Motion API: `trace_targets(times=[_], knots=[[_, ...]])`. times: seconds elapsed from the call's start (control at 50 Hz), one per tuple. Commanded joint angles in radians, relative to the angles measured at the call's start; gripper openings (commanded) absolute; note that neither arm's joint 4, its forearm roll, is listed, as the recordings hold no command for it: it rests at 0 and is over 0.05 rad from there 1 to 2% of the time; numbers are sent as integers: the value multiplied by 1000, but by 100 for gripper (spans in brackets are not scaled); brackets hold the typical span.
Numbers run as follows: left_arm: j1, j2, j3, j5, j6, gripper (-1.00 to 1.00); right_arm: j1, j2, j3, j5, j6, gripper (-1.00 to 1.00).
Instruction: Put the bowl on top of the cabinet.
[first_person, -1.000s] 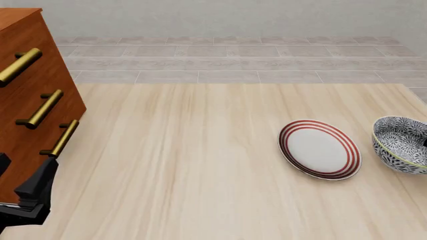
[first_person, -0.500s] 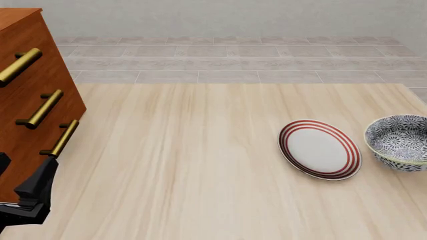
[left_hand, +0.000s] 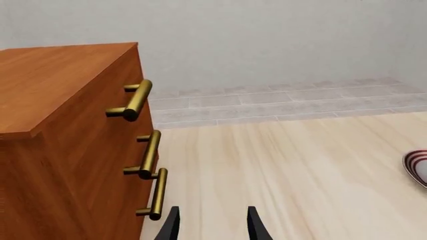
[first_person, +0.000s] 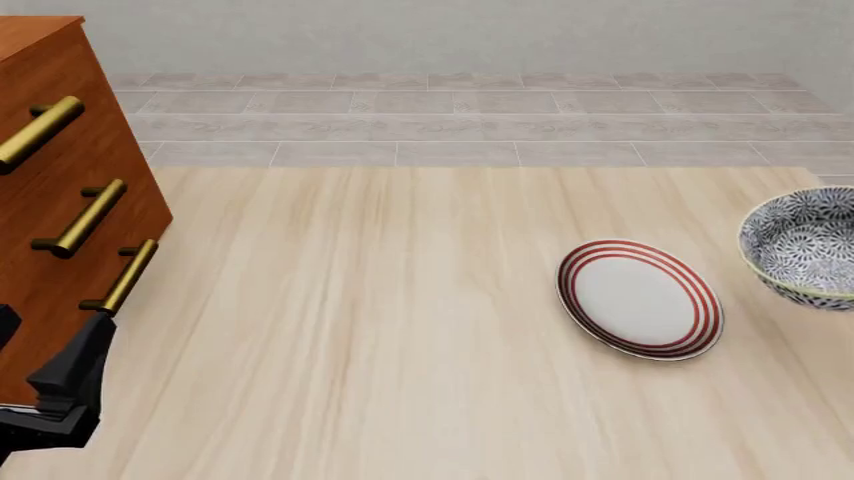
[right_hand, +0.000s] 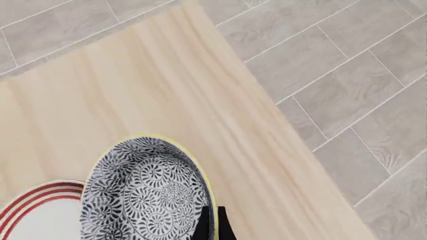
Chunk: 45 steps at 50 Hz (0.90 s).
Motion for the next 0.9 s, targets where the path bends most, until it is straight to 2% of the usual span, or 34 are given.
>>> trace_targets(times=[0.02, 0.34, 0.52, 0.72, 0.9], knots=[[1, 9, 0, -9, -2, 100, 38, -81, -49, 67, 2, -100], [2, -7, 0, 2, -6, 100, 112, -183, -110, 159, 7, -100], [3, -24, 0, 14, -16, 100, 196, -210, -150, 189, 17, -100], [1, -47, 0, 29, -22, 100, 299, -214, -193, 216, -11, -100], [-1, -58, 0, 39, -22, 100, 375, -213, -223, 226, -8, -100]])
